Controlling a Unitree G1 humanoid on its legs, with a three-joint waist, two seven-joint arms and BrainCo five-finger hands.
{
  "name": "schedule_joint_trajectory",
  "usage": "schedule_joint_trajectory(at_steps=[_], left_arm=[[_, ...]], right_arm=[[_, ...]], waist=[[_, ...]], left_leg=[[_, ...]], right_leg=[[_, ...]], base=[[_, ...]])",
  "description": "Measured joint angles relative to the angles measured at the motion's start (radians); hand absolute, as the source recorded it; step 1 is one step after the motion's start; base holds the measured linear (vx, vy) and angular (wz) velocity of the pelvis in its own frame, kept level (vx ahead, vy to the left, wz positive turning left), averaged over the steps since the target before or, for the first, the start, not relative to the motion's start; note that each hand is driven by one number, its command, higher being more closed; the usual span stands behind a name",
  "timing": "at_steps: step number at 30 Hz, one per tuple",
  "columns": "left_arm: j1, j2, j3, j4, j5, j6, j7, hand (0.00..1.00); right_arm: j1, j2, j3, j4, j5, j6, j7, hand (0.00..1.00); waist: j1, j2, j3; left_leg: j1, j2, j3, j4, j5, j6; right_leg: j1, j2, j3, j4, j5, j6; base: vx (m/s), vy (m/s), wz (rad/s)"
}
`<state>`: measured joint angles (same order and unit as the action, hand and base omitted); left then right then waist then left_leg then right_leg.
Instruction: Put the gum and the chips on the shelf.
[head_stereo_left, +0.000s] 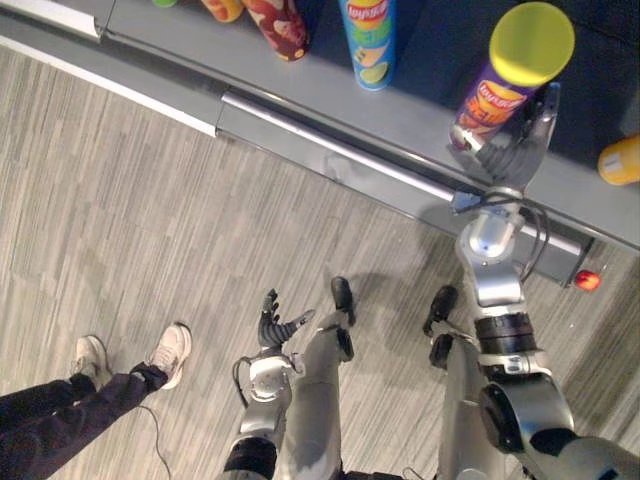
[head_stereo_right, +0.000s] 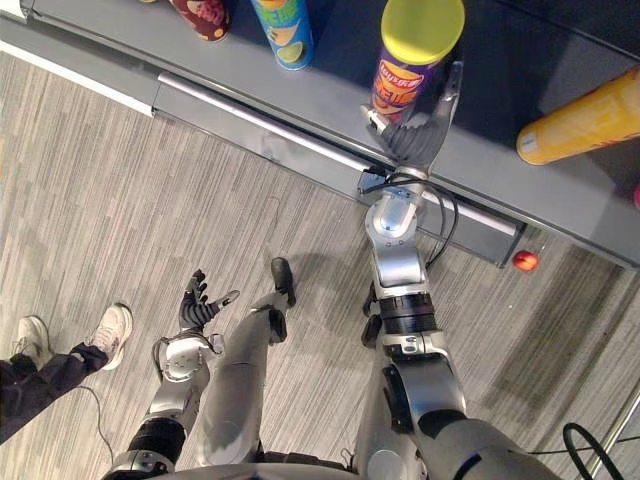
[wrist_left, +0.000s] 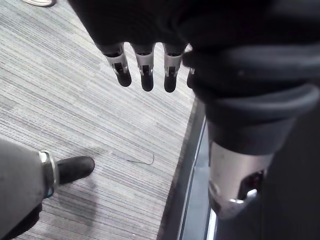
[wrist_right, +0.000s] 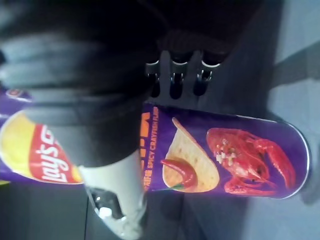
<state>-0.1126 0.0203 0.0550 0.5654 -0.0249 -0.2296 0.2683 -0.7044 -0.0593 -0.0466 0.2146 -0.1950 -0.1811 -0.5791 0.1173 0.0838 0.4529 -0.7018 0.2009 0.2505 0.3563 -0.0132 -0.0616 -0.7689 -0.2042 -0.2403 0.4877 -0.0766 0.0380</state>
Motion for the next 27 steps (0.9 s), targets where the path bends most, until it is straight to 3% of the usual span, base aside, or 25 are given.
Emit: schedule_joint_trajectory(at_steps=[11,15,19,21,23,27], left_arm=[[-0.001,-0.030,0.053,0.161,0.008,0.039,-0.020,0.00],[-0.006,-0.039,0.136,0.252,0.011,0.057,-0.037,0.00],[-0.019,-0.013,0.221,0.354,0.048,0.111,-0.070,0.00],[-0.015,-0.004,0.251,0.396,0.048,0.130,-0.092,0.00],[0.004,0.011,0.291,0.454,0.048,0.152,-0.103,0.00],[0.027,0.015,0.334,0.511,0.050,0.156,-0.118,0.00]], right_arm=[[0.178,0.045,0.059,0.149,0.020,-0.003,0.061,0.00],[0.298,0.068,0.071,0.208,0.066,-0.007,0.109,0.00],[0.416,0.073,0.083,0.273,0.090,-0.006,0.186,0.00],[0.489,0.073,0.081,0.276,0.098,-0.005,0.226,0.00],[0.575,0.066,0.071,0.341,0.118,-0.005,0.287,0.00],[0.684,0.026,0.053,0.486,0.119,0.000,0.355,0.00]], waist=[[-0.021,-0.026,-0.009],[-0.038,-0.047,-0.019],[-0.059,-0.081,-0.041],[-0.070,-0.093,-0.066],[-0.091,-0.112,-0.138],[-0.100,-0.123,-0.208]], left_leg=[[0.108,0.038,0.018,0.068,-0.066,-0.005],[0.189,0.060,0.043,0.100,-0.111,-0.011],[0.285,0.083,0.073,0.101,-0.142,-0.028],[0.331,0.093,0.091,0.095,-0.154,-0.036],[0.363,0.090,0.101,0.057,-0.152,-0.042],[0.447,0.059,0.126,-0.021,-0.133,-0.039]], right_leg=[[0.128,0.033,0.018,-0.023,-0.001,0.001],[0.205,0.051,0.038,-0.037,-0.010,0.008],[0.293,0.079,0.063,-0.071,-0.011,0.009],[0.335,0.094,0.076,-0.096,-0.010,0.011],[0.366,0.103,0.086,-0.148,0.001,0.027],[0.441,0.108,0.110,-0.238,0.032,0.034]], base=[[0.05,-0.015,-0.11],[0.03,-0.001,-0.24],[0.05,-0.006,-0.26],[0.08,0.011,-0.29],[0.11,0.024,-0.22],[0.16,0.044,-0.11]])
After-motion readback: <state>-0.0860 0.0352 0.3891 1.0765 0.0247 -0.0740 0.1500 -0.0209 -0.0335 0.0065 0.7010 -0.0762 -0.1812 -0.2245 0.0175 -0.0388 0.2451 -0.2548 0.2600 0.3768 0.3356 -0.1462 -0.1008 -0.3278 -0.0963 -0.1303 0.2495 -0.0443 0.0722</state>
